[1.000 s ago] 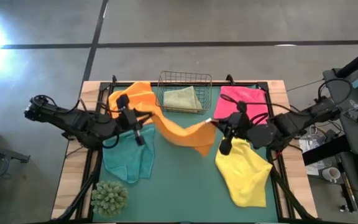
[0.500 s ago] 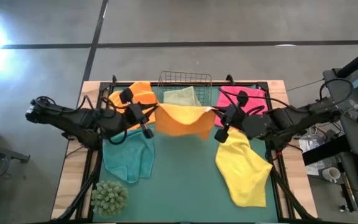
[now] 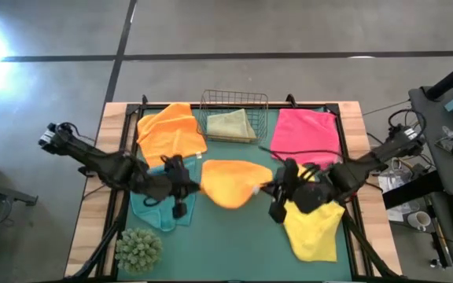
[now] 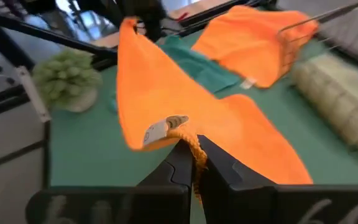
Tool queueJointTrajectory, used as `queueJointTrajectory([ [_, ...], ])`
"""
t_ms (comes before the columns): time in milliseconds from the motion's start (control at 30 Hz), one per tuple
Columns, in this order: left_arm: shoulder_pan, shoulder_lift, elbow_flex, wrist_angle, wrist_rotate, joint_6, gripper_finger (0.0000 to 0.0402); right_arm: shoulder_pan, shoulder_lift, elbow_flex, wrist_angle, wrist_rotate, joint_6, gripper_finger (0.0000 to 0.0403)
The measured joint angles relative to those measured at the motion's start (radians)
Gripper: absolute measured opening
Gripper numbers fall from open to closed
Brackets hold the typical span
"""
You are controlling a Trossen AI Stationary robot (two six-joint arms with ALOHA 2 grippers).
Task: Fold microfiber towels
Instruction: Fold the orange microfiber cloth
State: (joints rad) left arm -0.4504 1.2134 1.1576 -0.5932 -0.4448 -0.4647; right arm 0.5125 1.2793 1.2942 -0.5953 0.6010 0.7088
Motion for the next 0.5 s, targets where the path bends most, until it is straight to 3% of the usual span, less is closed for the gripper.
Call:
queueJointTrajectory([
  [267, -0.041, 0.073, 0.024, 0.001, -0.007, 0.034, 0.0001, 0.06, 0.095, 0.044, 0.06, 0.051, 0.044, 0.0008],
  [500, -0.03, 0.053, 0.053, 0.009, -0.059, 0.139, 0.0001, 0.059, 0.084, 0.07, 0.046, 0.133, -0.027, 0.0008],
])
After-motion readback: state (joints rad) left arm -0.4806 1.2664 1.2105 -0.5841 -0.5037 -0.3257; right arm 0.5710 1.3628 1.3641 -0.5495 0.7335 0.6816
